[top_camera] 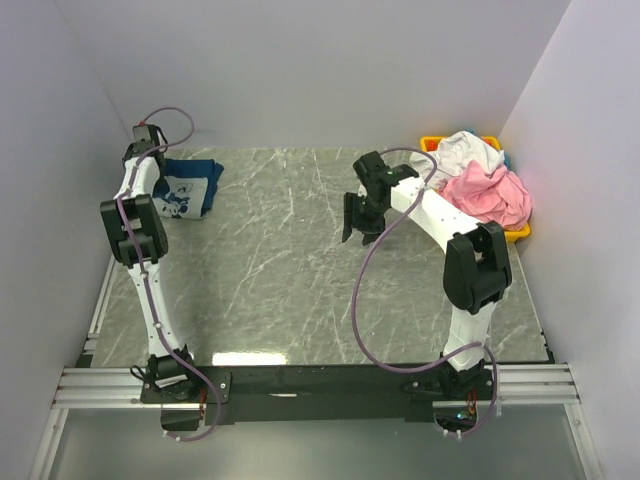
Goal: Fold and stack the t-shirts
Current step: Neatly place the folded tshirt to the corner, then reset both grippers
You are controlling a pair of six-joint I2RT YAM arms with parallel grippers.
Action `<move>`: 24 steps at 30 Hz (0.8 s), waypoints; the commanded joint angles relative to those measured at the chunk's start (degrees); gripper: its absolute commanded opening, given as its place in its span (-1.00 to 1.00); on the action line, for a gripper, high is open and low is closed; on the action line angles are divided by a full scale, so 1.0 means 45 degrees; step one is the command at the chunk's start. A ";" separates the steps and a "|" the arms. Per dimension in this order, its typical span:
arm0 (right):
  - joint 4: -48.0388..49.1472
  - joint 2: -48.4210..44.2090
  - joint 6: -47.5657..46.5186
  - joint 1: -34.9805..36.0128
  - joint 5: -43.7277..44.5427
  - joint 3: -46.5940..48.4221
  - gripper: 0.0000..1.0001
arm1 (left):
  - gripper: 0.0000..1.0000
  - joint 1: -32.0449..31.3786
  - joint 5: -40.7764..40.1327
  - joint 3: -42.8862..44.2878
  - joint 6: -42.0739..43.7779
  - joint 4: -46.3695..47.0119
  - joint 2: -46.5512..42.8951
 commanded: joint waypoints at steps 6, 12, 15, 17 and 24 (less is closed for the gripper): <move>-0.0460 0.0315 0.0141 -0.0036 -0.0029 0.0924 0.26 | -0.99 0.0208 -0.0066 0.1061 -0.0492 0.0117 0.0281; -0.0266 0.0022 0.0239 -0.0036 0.0204 0.0984 0.27 | 0.14 0.0208 0.0011 0.0711 -0.1369 0.0291 -0.0478; -0.0051 -0.0251 0.0239 -0.0036 0.0400 0.0827 0.28 | 0.80 0.0228 -0.0027 -0.0362 -0.2266 0.1206 -0.1530; 0.0086 -0.0388 0.0219 -0.0016 0.0459 0.0632 0.29 | 0.99 0.0208 -0.0164 -0.0891 -0.2581 0.1445 -0.2002; 0.1003 -0.1695 0.0414 -0.0055 0.1122 -0.0519 0.29 | 0.99 -0.0181 0.0851 -0.0833 -0.3266 0.1192 -0.3526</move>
